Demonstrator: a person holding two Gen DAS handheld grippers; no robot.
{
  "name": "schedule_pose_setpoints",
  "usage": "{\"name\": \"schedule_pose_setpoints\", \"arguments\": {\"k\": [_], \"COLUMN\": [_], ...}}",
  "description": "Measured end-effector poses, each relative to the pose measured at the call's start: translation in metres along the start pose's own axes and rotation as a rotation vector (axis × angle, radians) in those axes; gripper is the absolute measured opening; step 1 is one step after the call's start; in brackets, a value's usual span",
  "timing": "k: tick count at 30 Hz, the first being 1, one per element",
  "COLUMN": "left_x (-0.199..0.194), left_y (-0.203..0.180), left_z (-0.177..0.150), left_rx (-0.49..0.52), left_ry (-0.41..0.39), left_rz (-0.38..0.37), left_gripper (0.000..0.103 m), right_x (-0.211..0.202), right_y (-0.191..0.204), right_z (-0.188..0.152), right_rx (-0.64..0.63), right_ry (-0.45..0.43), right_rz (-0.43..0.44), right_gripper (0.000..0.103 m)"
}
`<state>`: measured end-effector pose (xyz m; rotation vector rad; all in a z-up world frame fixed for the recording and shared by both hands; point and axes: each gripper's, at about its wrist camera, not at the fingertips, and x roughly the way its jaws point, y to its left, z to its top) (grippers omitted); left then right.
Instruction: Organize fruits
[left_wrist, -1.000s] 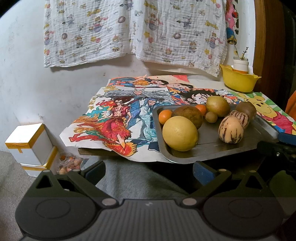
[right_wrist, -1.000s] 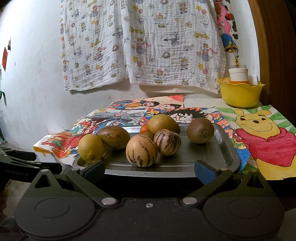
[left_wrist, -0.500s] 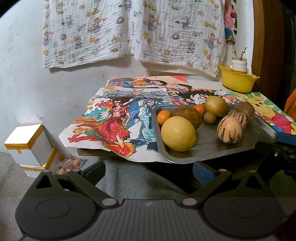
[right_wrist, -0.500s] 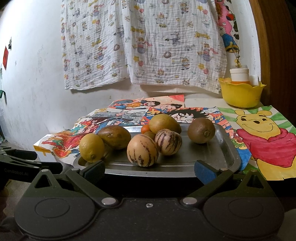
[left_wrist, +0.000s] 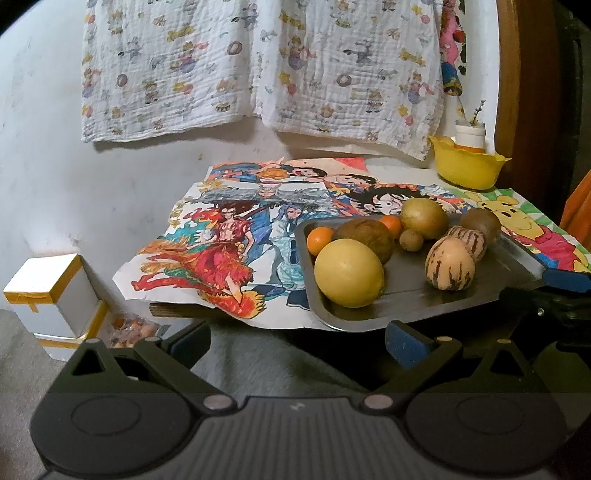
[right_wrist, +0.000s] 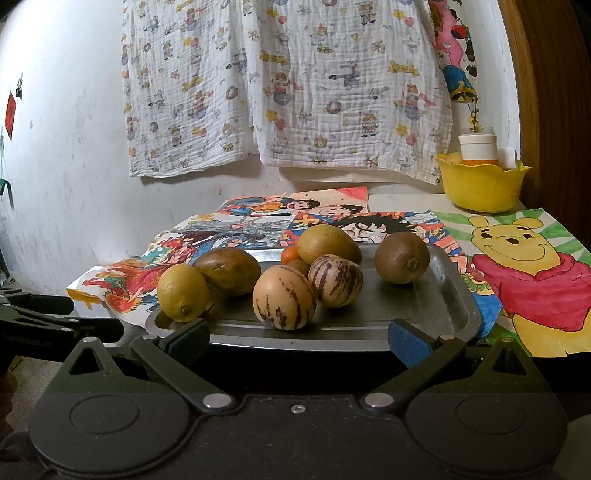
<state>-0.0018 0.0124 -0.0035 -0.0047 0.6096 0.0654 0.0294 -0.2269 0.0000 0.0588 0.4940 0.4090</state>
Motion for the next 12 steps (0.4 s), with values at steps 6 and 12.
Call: {"name": "schedule_pose_setpoints", "arguments": {"k": [6,12], "left_x": [0.0007,0.0019], "left_y": [-0.0006,-0.0018], "left_z": [-0.0012,-0.0023], "left_rx": [0.001,0.003], "left_ry": [-0.003,0.001], "left_rz": [-0.005,-0.004], "left_gripper": [0.103,0.103], "right_x": [-0.0003,-0.0004], "right_y": [0.001,0.0012], "right_z": [-0.0002,-0.0011], "right_rx": [-0.005,-0.004], "right_ry": [-0.001,0.002], "right_rz": [-0.002,0.001], "right_gripper": [0.102,0.102]}}
